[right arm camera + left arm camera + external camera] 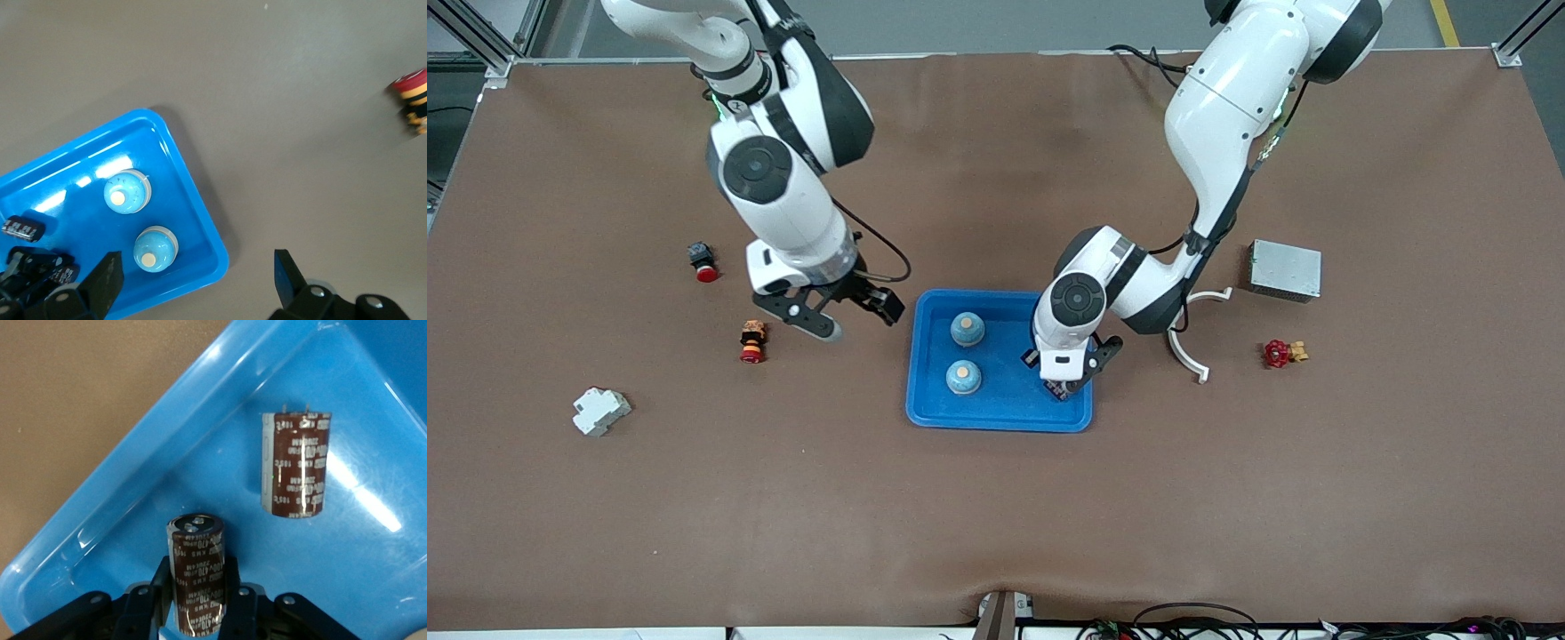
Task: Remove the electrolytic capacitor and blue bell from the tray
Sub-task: 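Lift the capacitor with the left gripper while the right gripper reaches the bells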
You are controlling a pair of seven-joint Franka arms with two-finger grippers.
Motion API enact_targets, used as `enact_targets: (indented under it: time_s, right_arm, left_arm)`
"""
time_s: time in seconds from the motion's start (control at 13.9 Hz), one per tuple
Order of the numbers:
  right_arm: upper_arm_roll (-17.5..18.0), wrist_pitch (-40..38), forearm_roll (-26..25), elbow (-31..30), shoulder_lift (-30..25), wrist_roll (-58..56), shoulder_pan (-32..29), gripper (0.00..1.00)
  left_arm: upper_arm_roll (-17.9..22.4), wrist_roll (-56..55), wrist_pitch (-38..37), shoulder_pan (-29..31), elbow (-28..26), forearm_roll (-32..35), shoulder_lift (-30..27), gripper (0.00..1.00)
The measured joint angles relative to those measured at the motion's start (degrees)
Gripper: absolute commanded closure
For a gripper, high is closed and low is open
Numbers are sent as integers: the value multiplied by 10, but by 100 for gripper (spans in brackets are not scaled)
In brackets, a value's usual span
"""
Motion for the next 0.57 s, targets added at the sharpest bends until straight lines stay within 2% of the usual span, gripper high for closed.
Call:
enact_targets:
  time_s: [0.36,0.57]
  right_arm:
    - [0,4,0,55,84,43,34,0]
    - [0,33,0,73,124,58,50,0]
  left_arm:
    - [4,-4,-1,5,11,0,-11,100]
    - [5,8,-45,15,17,1,-48,100]
